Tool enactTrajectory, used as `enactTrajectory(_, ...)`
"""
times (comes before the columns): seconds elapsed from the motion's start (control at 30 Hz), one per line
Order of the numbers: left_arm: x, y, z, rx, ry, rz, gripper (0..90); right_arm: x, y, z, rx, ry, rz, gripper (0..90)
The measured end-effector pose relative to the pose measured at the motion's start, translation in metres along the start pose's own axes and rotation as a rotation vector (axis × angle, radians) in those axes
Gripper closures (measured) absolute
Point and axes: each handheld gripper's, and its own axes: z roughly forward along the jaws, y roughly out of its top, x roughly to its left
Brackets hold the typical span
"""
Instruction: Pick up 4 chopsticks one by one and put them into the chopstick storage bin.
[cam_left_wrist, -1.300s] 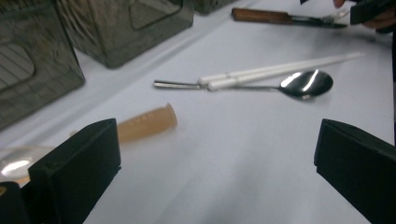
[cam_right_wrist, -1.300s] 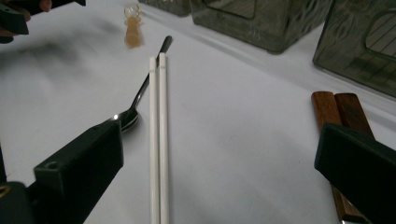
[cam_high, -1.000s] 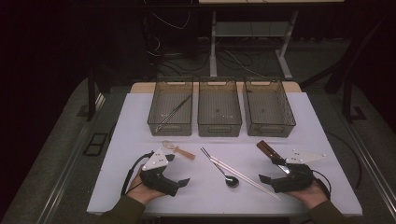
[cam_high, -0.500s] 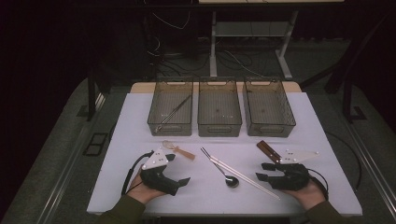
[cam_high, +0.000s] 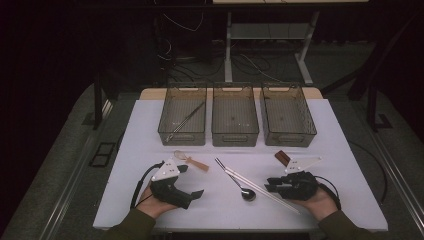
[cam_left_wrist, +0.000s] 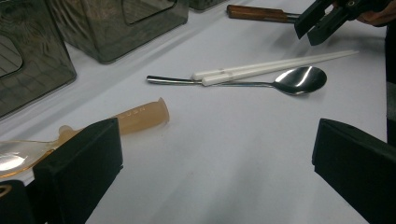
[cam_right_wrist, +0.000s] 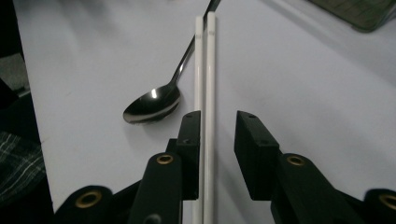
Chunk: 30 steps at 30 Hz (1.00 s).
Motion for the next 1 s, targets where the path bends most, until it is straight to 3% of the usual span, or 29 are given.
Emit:
enactTrajectory(0.37,-0.0003,0.0004,0.0,0.004,-0.008,0.005,0.8,0.0031,-0.0049,0.0071,0.069,-0.001,-0.016,78.7)
enactTrajectory(1.0,-0.0002,0.0005,0.0002,-0.003,-0.011,0.003,0.8,0.0019,-0.0072,0.0096,0.097,-0.005,-0.027,82.8)
